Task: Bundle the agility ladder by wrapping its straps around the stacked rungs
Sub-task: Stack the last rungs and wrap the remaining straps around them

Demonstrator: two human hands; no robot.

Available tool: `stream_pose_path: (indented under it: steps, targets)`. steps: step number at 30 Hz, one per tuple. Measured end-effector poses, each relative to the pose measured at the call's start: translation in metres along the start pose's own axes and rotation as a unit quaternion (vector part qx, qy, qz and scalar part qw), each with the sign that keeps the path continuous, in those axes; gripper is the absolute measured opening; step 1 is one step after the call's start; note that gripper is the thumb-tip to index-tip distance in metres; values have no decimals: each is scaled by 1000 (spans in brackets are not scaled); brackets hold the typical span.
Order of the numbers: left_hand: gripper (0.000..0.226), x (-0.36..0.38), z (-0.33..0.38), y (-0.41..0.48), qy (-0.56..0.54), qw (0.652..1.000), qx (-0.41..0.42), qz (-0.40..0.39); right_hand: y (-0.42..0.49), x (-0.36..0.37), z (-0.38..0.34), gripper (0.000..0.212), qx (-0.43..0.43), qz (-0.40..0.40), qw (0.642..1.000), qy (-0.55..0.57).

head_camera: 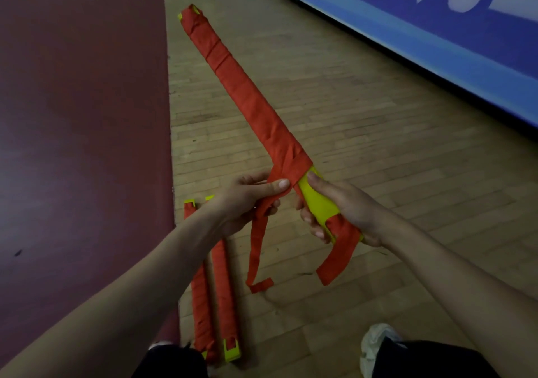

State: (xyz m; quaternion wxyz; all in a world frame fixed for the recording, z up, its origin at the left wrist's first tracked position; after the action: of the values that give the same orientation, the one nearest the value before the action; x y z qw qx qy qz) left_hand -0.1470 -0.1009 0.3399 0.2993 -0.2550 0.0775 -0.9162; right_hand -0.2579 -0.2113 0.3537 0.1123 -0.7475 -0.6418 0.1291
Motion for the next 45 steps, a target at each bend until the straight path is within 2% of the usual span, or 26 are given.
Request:
stream_pose_path:
  steps: [3,8,10,12,14,17,20,25,28,31,34,38,45]
  targets:
    - [8,3,1,-2,17,999,15,-37,-2,1,1,58,14,-11,1000,1]
    - [12,0,6,0,64,996,65,-17,0,2,8,69,78,29,996,10]
    - [11,-1,6,0,83,994,70,-9,5,-2,9,54,45,82,994,-57]
    - [9,-2,3,1,92,994,65,3,6,-6,5,35,-11,152,977,-151]
    - [10,-3,-2,2,88,994,60,22,5,-4,1,42,-45,186,951,-243]
    - [15,-5,-7,5,83,994,56,32,4,1,7,61,-49,165,949,-263]
    - [7,-7,-7,5,87,993,61,46,6,3,12,53,-55,148,937,-312]
    - [7,-6,-4,6,90,992,64,53,12,3,19,57,-33,163,918,-360]
    - [9,-4,-2,6,68,996,53,38,12,0,17,56,-41,184,934,-303]
    - [13,-3,-1,6,-1,999,23,22,14,0,18,58,-50,179,958,-219]
    - [17,-1,-1,6,-59,998,-20,29,15,1,16,40,-70,165,975,-131]
    - [6,0,-1,4,-24,999,-28,37,11,6,7,16,-87,127,987,-50]
    - [13,-1,-2,-1,60,997,-15,50,7,8,3,24,-56,140,986,-66]
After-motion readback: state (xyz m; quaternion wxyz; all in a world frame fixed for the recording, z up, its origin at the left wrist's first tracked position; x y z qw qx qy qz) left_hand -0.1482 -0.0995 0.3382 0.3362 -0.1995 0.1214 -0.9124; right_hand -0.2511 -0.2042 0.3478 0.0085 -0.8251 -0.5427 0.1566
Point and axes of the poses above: each hand's wrist, its own y-axis towards the middle knuckle, its own x-axis out of the palm, z = x × y, the point moved 4 cm from there along y, towards the middle knuckle, and after that the axes turned 9 degrees about -y, right-handed, at the moved point
